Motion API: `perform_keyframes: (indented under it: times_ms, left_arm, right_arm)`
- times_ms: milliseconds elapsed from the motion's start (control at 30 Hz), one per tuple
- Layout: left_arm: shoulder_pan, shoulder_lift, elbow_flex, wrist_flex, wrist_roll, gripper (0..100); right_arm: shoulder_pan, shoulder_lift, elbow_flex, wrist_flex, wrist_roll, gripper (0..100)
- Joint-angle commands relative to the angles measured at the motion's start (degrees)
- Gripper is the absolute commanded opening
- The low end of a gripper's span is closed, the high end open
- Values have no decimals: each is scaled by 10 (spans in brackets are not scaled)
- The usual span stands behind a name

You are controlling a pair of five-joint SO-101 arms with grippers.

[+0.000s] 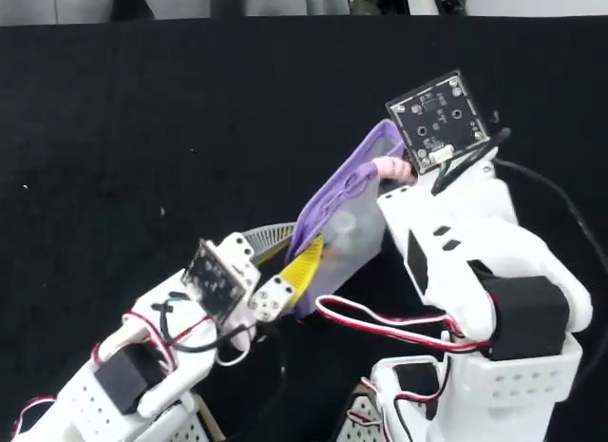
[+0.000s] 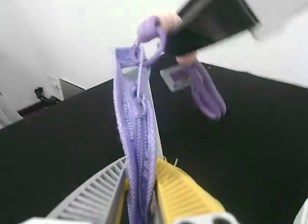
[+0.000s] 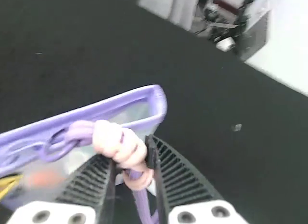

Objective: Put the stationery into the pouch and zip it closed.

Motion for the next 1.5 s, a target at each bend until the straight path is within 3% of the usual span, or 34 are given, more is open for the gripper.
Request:
perform_keyframes:
  times_ms: [0, 100, 200, 900, 1333, 1400, 1467]
  left_arm:
    - [-37, -86, -7, 44, -45, 28]
    - [-83, -170, 17, 47, -47, 28]
    - [-102, -166, 15, 47, -45, 28]
    - [-102, -169, 16, 47, -47, 28]
    - [-102, -169, 25, 45, -47, 31]
    - [-102, -169, 27, 47, -47, 89]
    - [-102, -169, 29, 55, -43, 216]
  right_arm:
    - [32, 5, -39, -40, 6, 11]
    - [51, 5, -39, -51, 6, 11]
    - [83, 7, -29, -76, 6, 11]
    - [258, 242, -77, -219, 34, 11]
    - [245, 287, -169, -156, 34, 11]
    - [225, 287, -179, -136, 34, 11]
    - [206, 287, -182, -125, 31, 11]
